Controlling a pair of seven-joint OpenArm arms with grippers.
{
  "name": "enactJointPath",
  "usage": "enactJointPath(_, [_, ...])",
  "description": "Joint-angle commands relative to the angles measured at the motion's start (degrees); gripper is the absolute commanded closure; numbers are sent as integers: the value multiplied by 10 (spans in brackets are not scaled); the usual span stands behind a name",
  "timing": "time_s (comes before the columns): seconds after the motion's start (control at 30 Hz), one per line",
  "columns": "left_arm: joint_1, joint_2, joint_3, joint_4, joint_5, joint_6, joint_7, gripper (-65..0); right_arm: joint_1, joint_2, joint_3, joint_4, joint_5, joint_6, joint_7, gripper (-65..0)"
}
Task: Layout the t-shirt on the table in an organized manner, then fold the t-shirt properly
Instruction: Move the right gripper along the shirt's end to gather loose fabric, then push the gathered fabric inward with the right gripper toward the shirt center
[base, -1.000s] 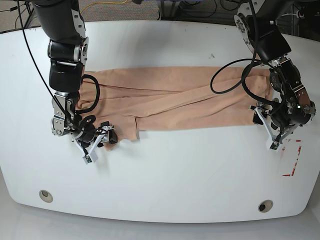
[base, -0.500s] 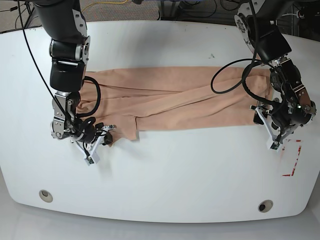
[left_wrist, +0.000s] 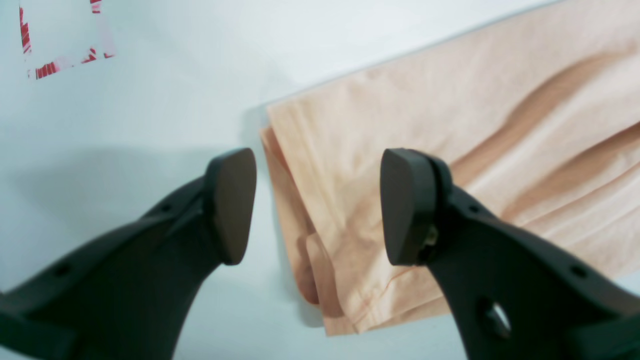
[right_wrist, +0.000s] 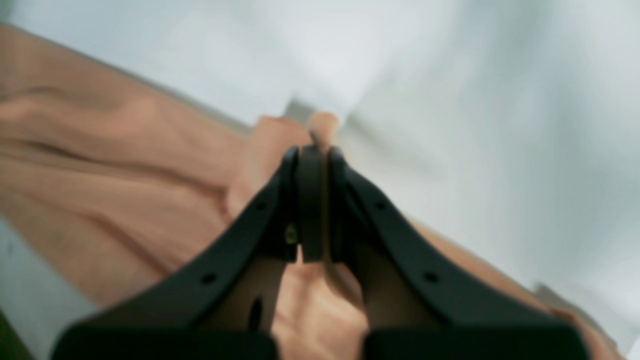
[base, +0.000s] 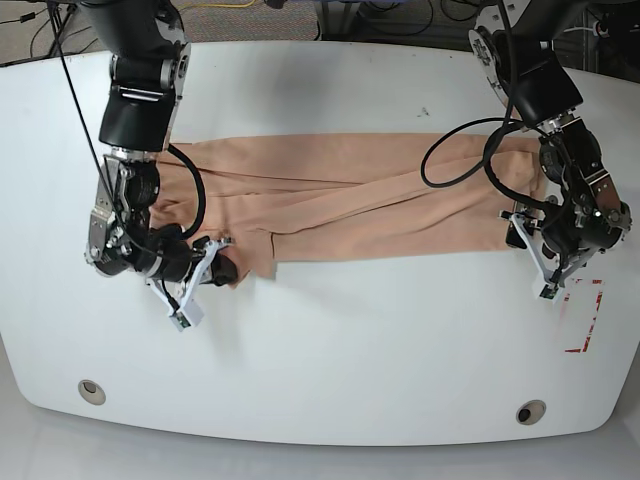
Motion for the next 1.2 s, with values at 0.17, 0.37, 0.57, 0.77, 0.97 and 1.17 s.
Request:
enactJointPath(0.17, [-13,-5,1,9,-2,-1,-6,-372,-58,13,2,112,173,1,-67,0])
enactJointPath(0.37, [-13,-5,1,9,-2,-1,-6,-372,-105,24,3,155,258,1,-97,0])
enactJointPath(0.57, [-13,-5,1,9,-2,-1,-7,-372,-157,51,-2,171,320,1,-100,0])
enactJointPath(0.77, [-6,-5,2,9,-2,-1,-7,-372,-190,64,-7,173,329,1,-100,-32])
enactJointPath(0.97, [-5,-5,2,8,-2,-1,-7,-372,-205,73,-35,173,330,1,-105,-152])
enactJointPath(1.17, [-4,-5,2,8,-1,-1,-7,-372,-226,88,-41,173,371,1,-130,-333])
